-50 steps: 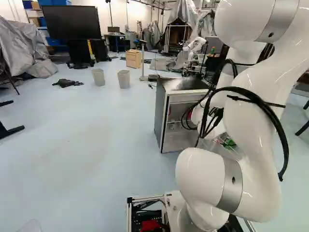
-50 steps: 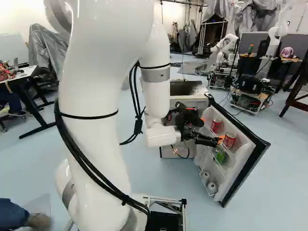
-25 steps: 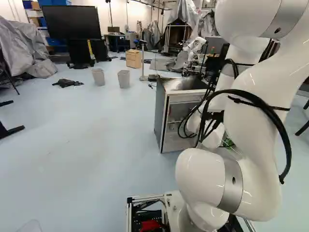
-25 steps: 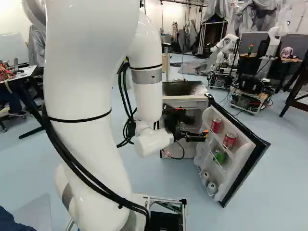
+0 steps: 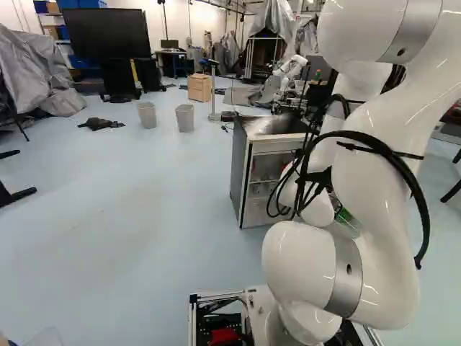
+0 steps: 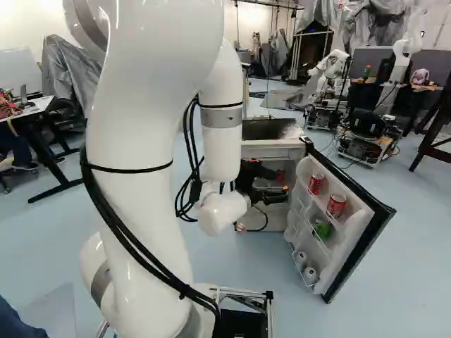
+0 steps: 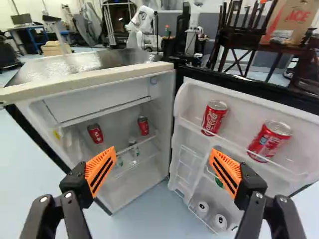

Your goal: Grab a drink from the fridge

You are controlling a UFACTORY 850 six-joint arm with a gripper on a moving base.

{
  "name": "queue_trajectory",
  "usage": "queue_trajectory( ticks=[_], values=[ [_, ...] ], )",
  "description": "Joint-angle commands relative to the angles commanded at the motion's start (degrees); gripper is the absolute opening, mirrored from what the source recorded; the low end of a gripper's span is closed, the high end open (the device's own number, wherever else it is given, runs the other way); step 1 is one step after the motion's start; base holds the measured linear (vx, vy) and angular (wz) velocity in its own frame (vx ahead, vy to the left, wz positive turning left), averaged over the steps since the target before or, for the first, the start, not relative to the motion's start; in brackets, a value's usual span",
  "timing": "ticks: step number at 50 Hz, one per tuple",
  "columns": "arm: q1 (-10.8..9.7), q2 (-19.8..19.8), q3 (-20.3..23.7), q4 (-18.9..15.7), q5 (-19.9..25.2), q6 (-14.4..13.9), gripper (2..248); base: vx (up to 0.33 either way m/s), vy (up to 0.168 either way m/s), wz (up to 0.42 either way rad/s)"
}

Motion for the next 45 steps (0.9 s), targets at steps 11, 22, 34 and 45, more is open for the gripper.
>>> queue_trajectory(
  ticks=[11,22,34,45],
  values=[
    [0.04,-2.38,-0.85,-6.62,0.00,0.00,247,0.000,0.000,0.000],
    [0.33,-5.23,-2.42,-11.41,0.00,0.00,247,0.000,0.000,0.000],
    [1.03,-8.99,-5.25,-12.02,0.00,0.00,247,0.000,0.000,0.000],
    [1.84,-12.69,-8.45,-12.02,0.00,0.00,247,0.000,0.000,0.000]
  ],
)
